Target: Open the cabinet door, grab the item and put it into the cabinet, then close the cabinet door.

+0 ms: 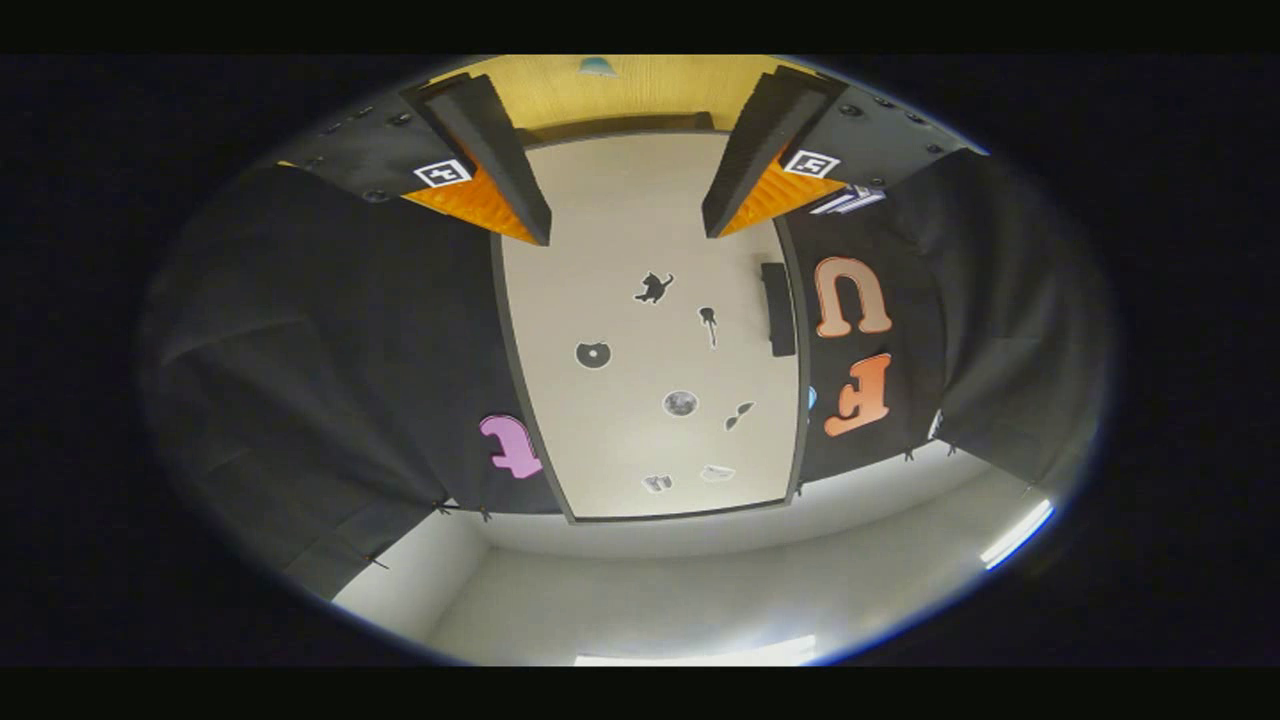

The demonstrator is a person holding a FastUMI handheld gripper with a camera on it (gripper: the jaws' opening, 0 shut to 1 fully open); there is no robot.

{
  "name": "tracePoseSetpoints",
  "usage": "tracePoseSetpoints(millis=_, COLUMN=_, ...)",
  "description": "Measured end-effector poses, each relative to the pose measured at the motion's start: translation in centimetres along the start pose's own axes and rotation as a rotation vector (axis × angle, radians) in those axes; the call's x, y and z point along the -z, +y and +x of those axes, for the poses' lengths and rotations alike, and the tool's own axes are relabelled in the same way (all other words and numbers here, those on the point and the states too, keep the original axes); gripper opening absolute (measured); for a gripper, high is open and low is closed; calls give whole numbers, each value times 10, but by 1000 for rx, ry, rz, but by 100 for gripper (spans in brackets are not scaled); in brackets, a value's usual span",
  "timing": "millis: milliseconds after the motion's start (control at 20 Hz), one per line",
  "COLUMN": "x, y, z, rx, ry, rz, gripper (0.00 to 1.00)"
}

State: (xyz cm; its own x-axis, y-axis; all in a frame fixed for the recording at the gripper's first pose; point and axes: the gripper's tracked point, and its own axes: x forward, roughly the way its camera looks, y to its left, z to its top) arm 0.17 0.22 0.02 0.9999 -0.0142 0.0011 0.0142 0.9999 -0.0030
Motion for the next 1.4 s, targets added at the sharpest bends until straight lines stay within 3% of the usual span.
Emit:
tracePoseSetpoints(millis=250, x=-13, y=26, z=27, rx=-59, ry=-9, rz=86, gripper=97)
tracePoseSetpoints(millis=400, x=-21, y=60, z=56, rx=-148, ry=-12, rz=141, gripper=97)
tracePoseSetpoints(millis=500, x=-27, y=81, z=80, rx=-193, ry=-18, rz=113, gripper=97)
tracePoseSetpoints(millis=850, x=-23, y=134, z=171, rx=-188, ry=19, rz=-118, gripper=97)
tracePoseSetpoints(millis=1400, x=17, y=144, z=220, rx=-137, ry=132, rz=-88, gripper=98)
